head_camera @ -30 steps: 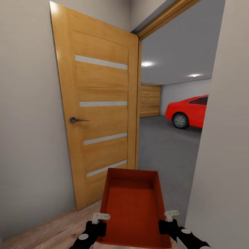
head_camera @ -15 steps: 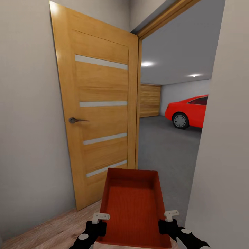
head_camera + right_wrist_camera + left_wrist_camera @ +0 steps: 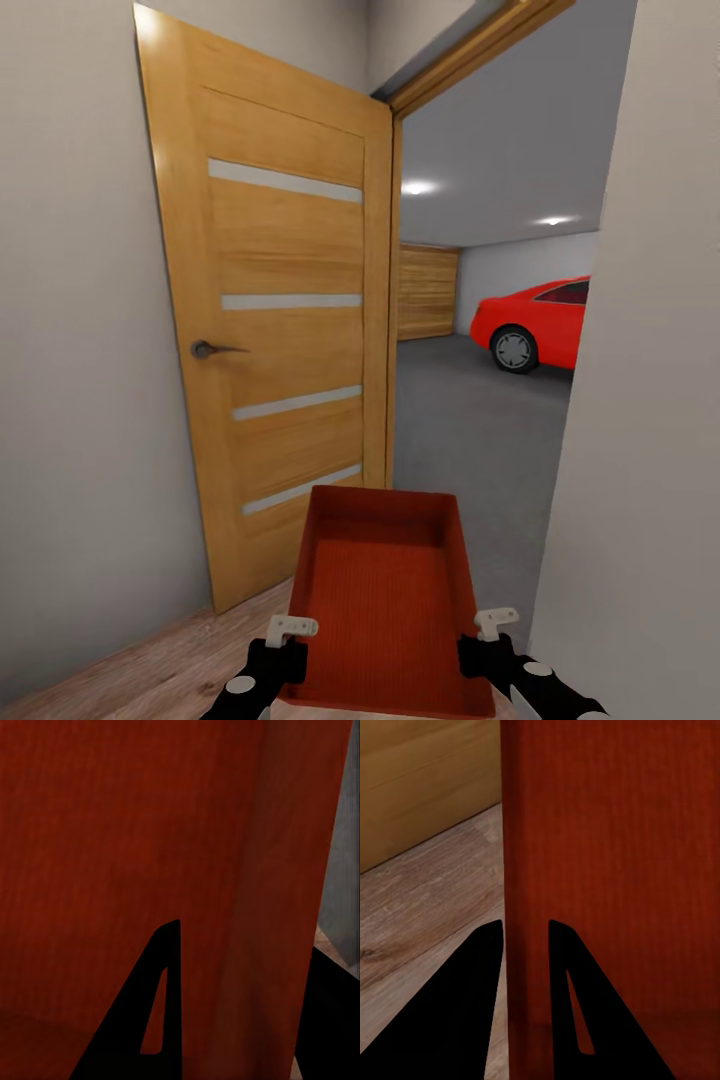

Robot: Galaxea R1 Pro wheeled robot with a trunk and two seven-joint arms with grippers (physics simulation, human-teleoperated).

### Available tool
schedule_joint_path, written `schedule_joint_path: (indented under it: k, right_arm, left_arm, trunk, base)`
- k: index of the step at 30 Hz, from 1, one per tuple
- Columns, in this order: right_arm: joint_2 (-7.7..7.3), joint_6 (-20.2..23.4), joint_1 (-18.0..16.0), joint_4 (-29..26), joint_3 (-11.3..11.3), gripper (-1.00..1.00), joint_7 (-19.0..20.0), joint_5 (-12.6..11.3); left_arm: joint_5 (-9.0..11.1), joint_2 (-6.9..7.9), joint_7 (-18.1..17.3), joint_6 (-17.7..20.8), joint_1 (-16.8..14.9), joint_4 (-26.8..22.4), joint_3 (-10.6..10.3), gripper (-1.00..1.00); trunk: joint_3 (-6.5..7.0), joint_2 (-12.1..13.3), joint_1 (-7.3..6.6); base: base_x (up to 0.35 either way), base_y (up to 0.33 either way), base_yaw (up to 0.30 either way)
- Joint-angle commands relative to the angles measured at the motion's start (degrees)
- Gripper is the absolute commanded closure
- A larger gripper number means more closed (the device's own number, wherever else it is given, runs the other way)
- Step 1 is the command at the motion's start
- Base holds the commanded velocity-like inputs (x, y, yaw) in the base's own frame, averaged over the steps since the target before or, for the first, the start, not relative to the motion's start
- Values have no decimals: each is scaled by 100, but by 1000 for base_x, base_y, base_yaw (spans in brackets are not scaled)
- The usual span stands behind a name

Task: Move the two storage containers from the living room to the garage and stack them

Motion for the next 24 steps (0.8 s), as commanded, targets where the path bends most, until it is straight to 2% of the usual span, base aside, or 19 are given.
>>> schedule_joint_path:
  k: [1,9,24]
  right_arm:
    - [-1,-540,-6,-8,47,100,11,6]
    - [-1,-540,-6,-8,47,100,7,-5]
    - [-1,-540,-6,-8,47,100,12,-20]
  left_arm:
    - [63,10,96,27,-2,-1,-22,100]
    - [63,10,96,27,-2,-2,-22,100]
    - [63,10,96,27,-2,-20,-22,100]
  trunk:
    - [-4,-3,-1]
    - [-9,-3,-1]
    - [-137,-3,-1]
  base:
    - [0,0,-80]
    - [0,0,-13]
    - [0,0,0]
